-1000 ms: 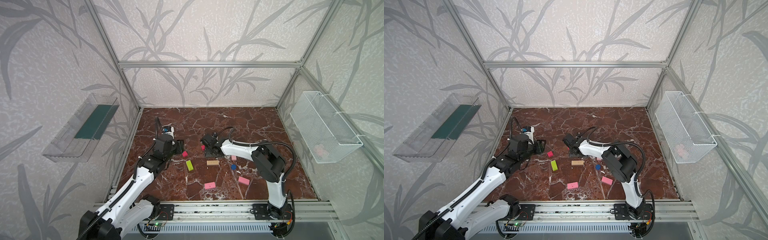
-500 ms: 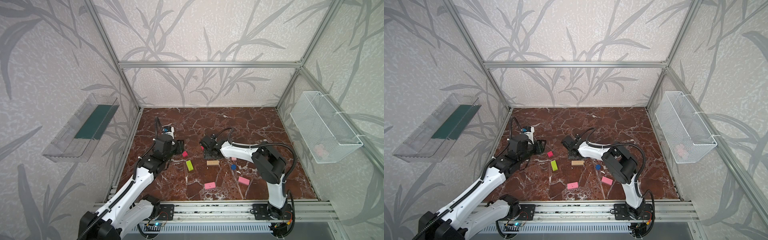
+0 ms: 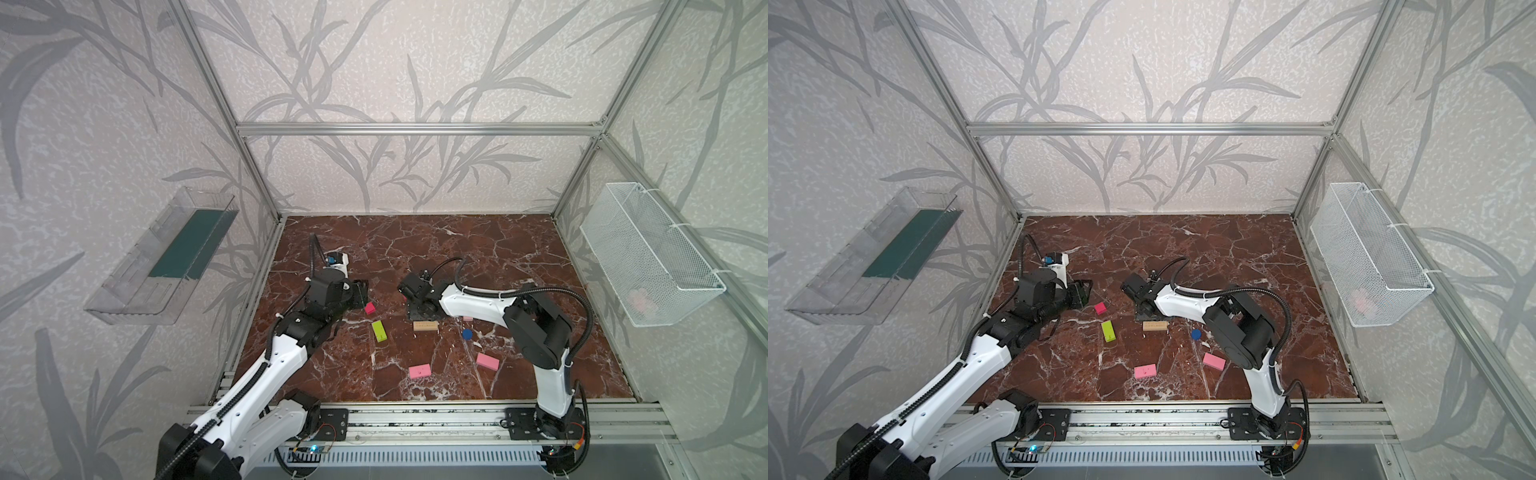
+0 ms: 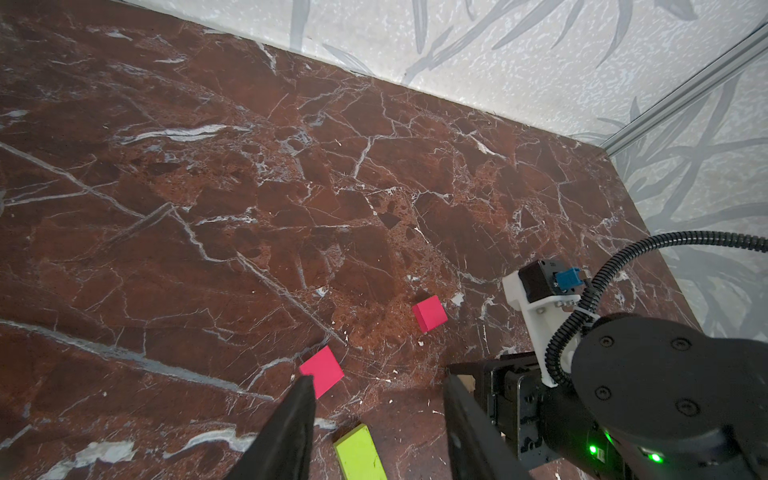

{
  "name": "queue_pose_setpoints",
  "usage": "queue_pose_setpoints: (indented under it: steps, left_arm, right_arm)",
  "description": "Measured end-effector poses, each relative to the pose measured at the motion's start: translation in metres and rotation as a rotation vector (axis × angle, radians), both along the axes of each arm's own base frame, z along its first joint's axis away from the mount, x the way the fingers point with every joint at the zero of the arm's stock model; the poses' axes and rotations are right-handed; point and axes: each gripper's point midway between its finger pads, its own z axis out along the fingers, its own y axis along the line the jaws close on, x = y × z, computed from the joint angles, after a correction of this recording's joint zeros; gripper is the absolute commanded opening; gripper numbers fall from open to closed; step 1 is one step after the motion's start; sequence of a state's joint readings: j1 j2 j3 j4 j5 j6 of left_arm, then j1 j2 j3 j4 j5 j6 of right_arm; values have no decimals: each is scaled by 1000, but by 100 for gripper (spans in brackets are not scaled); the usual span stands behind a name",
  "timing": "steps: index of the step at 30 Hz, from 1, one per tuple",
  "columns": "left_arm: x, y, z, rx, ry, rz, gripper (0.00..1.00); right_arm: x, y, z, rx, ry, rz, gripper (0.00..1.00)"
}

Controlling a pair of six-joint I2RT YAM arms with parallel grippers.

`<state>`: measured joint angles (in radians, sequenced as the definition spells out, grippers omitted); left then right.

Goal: Build the wood block tower

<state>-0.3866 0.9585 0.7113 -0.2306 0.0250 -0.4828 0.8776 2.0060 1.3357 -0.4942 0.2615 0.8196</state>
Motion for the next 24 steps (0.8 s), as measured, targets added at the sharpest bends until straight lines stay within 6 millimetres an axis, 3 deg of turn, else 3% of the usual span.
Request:
queue_pose_setpoints:
  steps: [24]
  left_arm:
    - [0,0,1,-3,-1,-1,49]
  right_arm:
    - [-10,-5,0,-9,10,7,54]
